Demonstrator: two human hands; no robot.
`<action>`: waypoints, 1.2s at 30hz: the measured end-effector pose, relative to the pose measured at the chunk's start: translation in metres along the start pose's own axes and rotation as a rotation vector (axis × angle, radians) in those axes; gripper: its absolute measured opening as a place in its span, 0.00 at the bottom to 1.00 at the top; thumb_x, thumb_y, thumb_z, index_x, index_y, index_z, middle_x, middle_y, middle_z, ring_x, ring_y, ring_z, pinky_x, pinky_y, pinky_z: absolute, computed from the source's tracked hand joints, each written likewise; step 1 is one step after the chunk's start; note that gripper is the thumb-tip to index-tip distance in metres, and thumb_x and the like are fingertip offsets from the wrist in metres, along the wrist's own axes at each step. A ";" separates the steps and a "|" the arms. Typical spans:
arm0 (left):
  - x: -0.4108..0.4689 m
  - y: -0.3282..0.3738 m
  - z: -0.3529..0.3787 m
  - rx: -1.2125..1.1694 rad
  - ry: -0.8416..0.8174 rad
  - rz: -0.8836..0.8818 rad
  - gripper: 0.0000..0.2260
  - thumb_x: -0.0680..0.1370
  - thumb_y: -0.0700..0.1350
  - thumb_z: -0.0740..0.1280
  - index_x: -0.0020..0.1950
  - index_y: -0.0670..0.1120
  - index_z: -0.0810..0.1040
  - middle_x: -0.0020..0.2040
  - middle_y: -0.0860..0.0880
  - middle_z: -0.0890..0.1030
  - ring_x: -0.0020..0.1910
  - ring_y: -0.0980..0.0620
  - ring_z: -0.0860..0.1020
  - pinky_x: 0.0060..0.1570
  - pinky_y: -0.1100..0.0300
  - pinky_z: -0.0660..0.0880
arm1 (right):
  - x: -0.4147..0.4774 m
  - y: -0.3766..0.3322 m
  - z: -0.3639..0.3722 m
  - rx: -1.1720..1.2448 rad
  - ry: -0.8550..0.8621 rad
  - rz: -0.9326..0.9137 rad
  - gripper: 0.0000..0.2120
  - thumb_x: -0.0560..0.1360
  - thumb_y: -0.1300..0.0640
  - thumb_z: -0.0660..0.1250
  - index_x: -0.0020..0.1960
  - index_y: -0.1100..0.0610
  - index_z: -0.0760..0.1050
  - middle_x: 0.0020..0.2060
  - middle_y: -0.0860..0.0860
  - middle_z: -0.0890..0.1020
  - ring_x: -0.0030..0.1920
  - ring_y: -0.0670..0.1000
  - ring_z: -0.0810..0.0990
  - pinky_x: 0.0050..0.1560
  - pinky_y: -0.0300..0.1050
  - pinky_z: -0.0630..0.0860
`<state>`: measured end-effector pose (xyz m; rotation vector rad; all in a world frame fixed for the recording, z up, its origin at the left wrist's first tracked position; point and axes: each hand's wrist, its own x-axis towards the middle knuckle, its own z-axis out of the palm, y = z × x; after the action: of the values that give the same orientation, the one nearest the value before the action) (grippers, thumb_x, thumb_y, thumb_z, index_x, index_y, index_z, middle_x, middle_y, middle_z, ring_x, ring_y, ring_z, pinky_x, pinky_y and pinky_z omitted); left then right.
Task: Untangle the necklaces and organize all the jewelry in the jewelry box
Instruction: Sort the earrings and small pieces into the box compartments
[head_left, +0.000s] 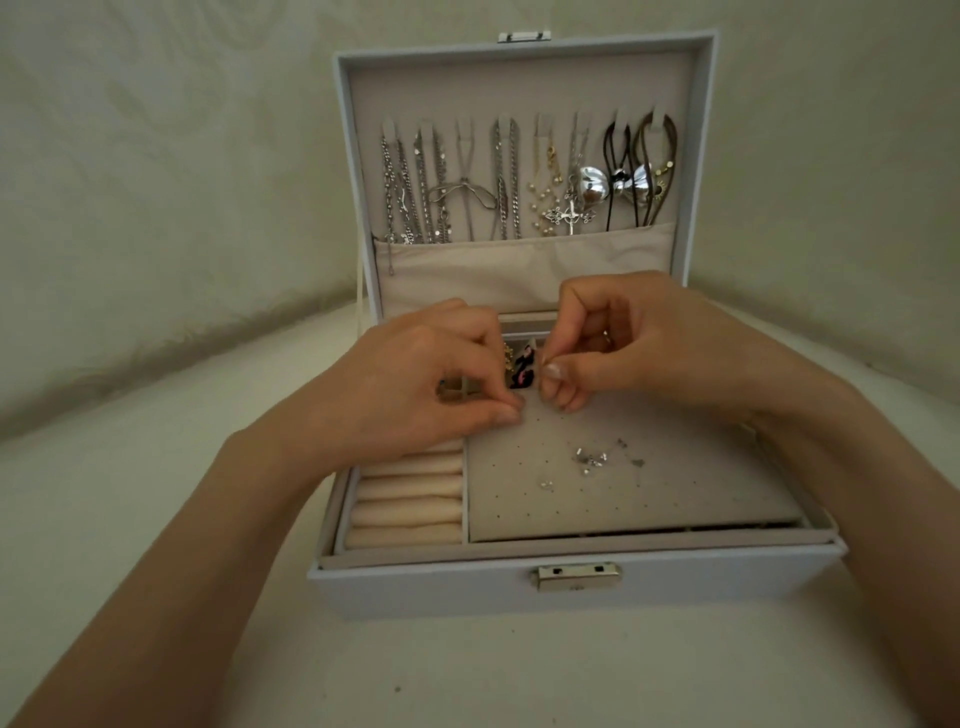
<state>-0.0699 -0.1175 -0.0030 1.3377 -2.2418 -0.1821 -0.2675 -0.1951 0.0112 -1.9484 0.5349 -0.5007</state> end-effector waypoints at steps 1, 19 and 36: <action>-0.002 -0.001 -0.003 -0.016 -0.027 0.001 0.13 0.71 0.58 0.65 0.43 0.51 0.85 0.42 0.58 0.77 0.45 0.58 0.75 0.43 0.51 0.75 | 0.000 0.000 0.000 0.001 0.006 -0.005 0.04 0.70 0.71 0.68 0.41 0.66 0.74 0.33 0.56 0.83 0.34 0.50 0.82 0.38 0.40 0.80; 0.002 0.021 0.003 -0.336 0.253 -0.116 0.12 0.67 0.45 0.75 0.44 0.52 0.74 0.40 0.58 0.80 0.37 0.59 0.76 0.38 0.68 0.72 | -0.002 -0.005 0.002 0.123 0.017 -0.110 0.12 0.65 0.72 0.71 0.42 0.60 0.74 0.36 0.51 0.82 0.39 0.50 0.80 0.44 0.40 0.79; 0.003 0.017 0.002 -0.242 0.210 -0.009 0.07 0.69 0.49 0.70 0.41 0.46 0.82 0.38 0.54 0.78 0.37 0.57 0.74 0.38 0.69 0.68 | -0.005 -0.006 -0.001 0.024 -0.065 -0.104 0.13 0.62 0.67 0.74 0.44 0.59 0.74 0.35 0.51 0.82 0.37 0.47 0.81 0.42 0.36 0.77</action>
<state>-0.0853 -0.1121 0.0024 1.1806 -1.9701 -0.2918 -0.2713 -0.1904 0.0163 -1.9695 0.3863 -0.5057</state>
